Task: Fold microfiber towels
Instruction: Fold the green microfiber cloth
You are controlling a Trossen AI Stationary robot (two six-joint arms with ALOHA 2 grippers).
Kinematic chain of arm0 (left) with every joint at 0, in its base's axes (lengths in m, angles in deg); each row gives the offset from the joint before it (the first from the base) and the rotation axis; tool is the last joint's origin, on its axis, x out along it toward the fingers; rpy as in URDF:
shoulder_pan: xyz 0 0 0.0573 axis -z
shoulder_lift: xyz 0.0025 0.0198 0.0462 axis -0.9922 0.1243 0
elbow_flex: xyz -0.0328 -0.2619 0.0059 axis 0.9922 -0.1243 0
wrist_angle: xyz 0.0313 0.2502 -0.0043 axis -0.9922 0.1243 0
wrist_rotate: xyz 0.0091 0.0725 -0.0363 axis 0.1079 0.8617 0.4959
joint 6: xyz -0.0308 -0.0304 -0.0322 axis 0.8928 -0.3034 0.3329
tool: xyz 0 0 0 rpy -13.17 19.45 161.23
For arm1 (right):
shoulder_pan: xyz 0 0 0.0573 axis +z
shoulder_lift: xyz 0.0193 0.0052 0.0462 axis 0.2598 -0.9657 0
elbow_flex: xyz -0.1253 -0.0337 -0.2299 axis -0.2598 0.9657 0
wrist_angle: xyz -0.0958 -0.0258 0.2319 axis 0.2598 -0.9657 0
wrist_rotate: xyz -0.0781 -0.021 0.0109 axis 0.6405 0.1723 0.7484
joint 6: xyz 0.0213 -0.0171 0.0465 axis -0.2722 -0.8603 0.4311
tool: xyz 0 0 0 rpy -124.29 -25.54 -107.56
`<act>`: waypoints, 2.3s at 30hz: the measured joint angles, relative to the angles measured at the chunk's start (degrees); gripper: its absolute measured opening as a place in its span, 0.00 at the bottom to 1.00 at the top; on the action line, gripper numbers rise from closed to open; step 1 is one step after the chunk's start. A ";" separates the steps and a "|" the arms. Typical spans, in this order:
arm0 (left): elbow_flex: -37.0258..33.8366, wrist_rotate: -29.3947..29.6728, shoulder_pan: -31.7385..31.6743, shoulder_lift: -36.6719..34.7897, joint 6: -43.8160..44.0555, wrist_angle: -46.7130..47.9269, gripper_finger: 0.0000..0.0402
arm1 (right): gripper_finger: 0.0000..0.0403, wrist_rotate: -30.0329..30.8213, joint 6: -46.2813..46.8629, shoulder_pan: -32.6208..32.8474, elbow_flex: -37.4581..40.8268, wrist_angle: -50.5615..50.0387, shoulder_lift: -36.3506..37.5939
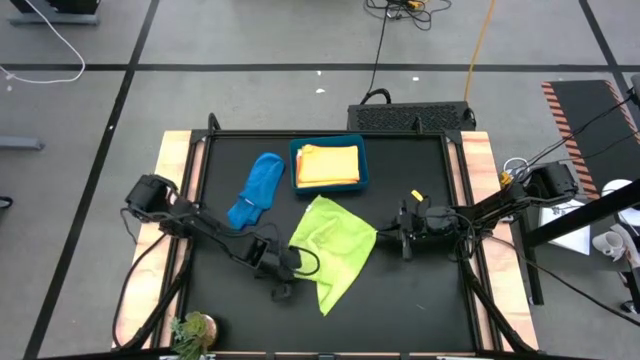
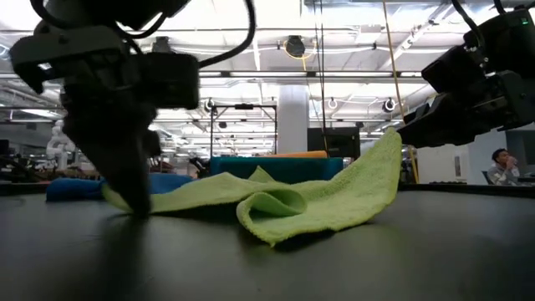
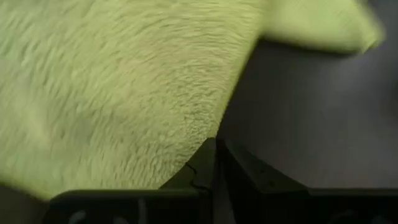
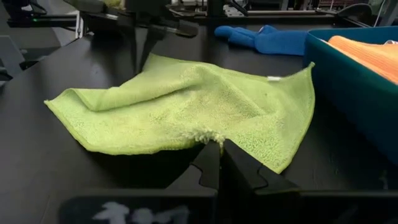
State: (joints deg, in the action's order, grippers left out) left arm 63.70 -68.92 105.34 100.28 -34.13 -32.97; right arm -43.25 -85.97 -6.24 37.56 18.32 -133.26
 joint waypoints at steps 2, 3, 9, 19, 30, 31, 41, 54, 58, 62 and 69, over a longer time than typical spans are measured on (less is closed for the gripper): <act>-0.12 -0.26 -0.02 -0.84 0.41 4.51 0.07 | 0.00 -0.01 -0.03 0.00 0.00 0.13 0.00; -0.12 -0.34 0.00 -1.53 0.55 6.44 0.06 | 0.00 -0.02 -0.04 0.00 0.00 0.14 0.00; -0.63 -0.43 0.01 -7.56 2.16 20.26 0.01 | 0.00 -0.03 0.05 0.00 0.00 0.03 0.02; -0.61 4.07 -0.05 -15.98 8.95 25.45 0.04 | 0.00 -0.04 0.05 0.00 0.00 0.14 0.02; -0.45 13.36 3.70 -7.27 -20.03 -26.54 0.04 | 0.00 -0.05 0.06 0.00 0.00 0.70 0.00; -0.41 13.37 3.91 -5.40 -21.40 -30.06 0.06 | 0.00 -0.07 0.06 0.00 0.00 0.69 0.01; 3.04 10.26 4.51 8.00 -18.44 -36.38 0.40 | 0.00 -0.26 0.08 0.00 0.00 0.67 0.00; 17.32 9.93 7.03 15.93 -21.70 -16.81 0.49 | 0.00 -0.24 0.45 -0.13 0.00 1.15 0.02; 17.78 10.10 7.43 16.46 -22.06 -16.12 0.44 | 0.00 -0.24 0.54 -0.13 0.01 1.09 0.02; 17.82 11.52 7.47 16.59 -22.66 -14.14 0.37 | 0.00 -0.24 0.54 -0.13 0.01 0.96 0.00; 17.85 12.84 8.11 16.37 -28.34 -12.65 0.08 | 0.00 -0.29 0.58 -0.11 0.02 0.46 0.00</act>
State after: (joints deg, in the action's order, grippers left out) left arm 81.55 -56.08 113.45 116.65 -62.46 -45.62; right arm -43.55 -85.39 -6.35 37.59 18.78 -133.26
